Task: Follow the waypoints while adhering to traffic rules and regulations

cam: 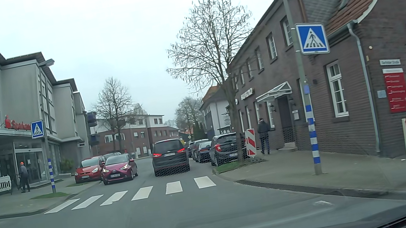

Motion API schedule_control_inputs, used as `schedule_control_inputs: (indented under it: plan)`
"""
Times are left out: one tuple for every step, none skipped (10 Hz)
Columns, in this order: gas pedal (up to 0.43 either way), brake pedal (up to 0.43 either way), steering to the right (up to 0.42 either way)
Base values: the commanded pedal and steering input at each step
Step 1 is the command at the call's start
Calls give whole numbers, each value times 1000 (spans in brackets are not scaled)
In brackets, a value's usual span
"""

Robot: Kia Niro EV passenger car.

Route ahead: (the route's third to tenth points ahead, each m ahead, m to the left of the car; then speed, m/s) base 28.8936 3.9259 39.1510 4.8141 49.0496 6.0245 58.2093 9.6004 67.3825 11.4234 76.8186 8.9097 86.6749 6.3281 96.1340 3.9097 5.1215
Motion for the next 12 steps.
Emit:
schedule_control_inputs:
  plan:
    - [197, 0, -195]
    - [197, 0, -167]
    - [197, 0, -146]
    - [197, 0, -133]
    - [197, 0, -114]
    - [197, 0, -94]
    - [197, 0, -78]
    - [197, 0, -63]
    - [197, 0, -47]
    - [197, 0, -39]
    - [189, 0, -33]
    - [189, 0, -29]
